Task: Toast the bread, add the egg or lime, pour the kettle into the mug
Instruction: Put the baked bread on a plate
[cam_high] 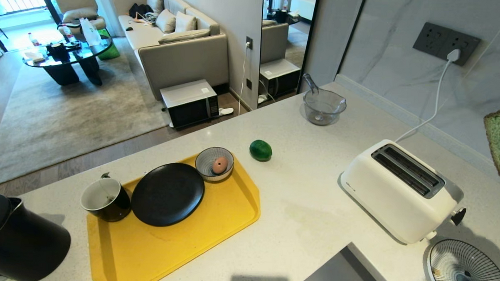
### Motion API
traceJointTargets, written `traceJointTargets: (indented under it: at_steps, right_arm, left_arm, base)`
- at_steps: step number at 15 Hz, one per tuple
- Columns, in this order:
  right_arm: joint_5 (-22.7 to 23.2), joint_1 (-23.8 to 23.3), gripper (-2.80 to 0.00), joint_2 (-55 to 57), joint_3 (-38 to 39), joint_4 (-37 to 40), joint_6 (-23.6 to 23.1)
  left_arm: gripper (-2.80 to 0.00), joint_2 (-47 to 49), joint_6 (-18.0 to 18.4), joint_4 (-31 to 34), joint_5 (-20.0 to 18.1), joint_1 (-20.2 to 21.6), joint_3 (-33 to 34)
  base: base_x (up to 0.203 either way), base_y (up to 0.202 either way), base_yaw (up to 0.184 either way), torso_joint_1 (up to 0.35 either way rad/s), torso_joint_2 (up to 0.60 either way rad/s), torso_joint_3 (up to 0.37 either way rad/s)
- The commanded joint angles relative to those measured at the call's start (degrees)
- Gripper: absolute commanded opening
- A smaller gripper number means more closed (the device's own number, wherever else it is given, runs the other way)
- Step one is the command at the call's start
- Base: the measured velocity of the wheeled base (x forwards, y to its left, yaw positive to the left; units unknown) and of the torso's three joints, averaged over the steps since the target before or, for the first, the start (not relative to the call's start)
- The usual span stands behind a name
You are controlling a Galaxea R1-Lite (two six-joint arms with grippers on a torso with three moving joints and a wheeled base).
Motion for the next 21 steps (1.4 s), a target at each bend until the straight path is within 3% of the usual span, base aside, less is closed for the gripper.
traceJointTargets:
  at_steps: [1,15,21]
  right_arm:
    - [0.2,-0.1,-2.8,-3.1,1.6,-1.4,0.4]
    - [0.1,-0.2,-2.8,-3.1,4.0,-6.7,0.4]
    - [0.1,-0.1,-2.8,-3.0,3.9,-6.8,0.4]
  left_arm:
    - [-2.8,-0.1,0.0,-0.1,0.0,0.0,0.9]
    - [-2.8,-0.1,0.0,-0.1,0.0,0.1,0.9]
    - [-2.8,-0.1,0.0,-0.1,0.0,0.1,0.9]
  base:
    - [0.0,0.0,0.0,0.0,0.0,0.0]
    - [0.0,0.0,0.0,0.0,0.0,0.0]
    - [-0.001,-0.009,0.153,0.001,0.0,0.003]
